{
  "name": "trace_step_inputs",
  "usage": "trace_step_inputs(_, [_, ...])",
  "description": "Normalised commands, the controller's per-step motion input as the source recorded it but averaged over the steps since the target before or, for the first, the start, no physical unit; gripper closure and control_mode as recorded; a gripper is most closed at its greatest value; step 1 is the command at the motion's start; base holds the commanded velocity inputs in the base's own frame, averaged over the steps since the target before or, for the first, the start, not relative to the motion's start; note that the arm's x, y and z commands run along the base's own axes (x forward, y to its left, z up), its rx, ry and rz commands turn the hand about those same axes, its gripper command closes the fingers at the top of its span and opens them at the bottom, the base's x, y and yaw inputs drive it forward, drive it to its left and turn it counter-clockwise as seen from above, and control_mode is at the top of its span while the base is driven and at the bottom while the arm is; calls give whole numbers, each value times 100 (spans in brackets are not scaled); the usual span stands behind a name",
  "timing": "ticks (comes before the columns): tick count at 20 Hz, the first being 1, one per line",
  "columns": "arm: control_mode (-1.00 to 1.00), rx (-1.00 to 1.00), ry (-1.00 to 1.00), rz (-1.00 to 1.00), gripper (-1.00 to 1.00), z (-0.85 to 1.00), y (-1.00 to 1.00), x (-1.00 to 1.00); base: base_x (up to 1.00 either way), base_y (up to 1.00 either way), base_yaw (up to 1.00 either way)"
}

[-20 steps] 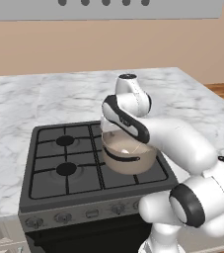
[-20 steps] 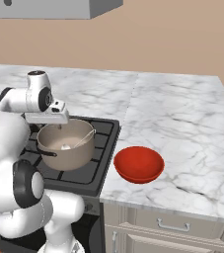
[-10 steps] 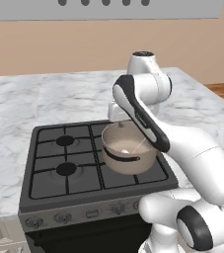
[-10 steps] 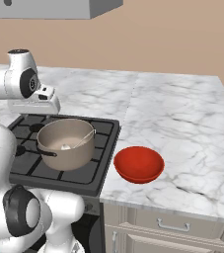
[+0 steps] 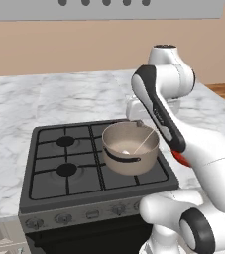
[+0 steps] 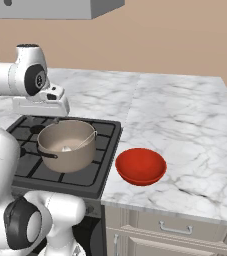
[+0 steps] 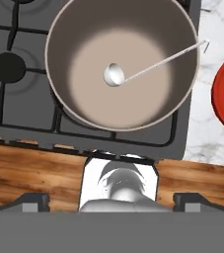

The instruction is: Open the cabinet and move the ladle to the pot. Then close the cabinet.

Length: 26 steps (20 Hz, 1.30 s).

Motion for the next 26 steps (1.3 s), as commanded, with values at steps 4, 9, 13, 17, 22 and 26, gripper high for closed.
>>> trace_step_inputs(4, [-100, 1, 2, 0, -100, -11, -40, -14, 0, 0, 0])
trace_step_inputs(9, [100, 1, 0, 0, -100, -8, -11, -20, -18, -2, 0])
trace_step_inputs(13, [100, 0, 0, 0, -100, 0, 0, 0, -100, -21, 0])
trace_step_inputs(17, [100, 0, 0, 0, -100, 0, 0, 0, -82, -29, -16])
trace_step_inputs(22, [100, 0, 0, 0, -100, 0, 0, 0, 0, -5, -92])
trace_step_inputs(26, [100, 0, 0, 0, -100, 0, 0, 0, 0, 0, -98])
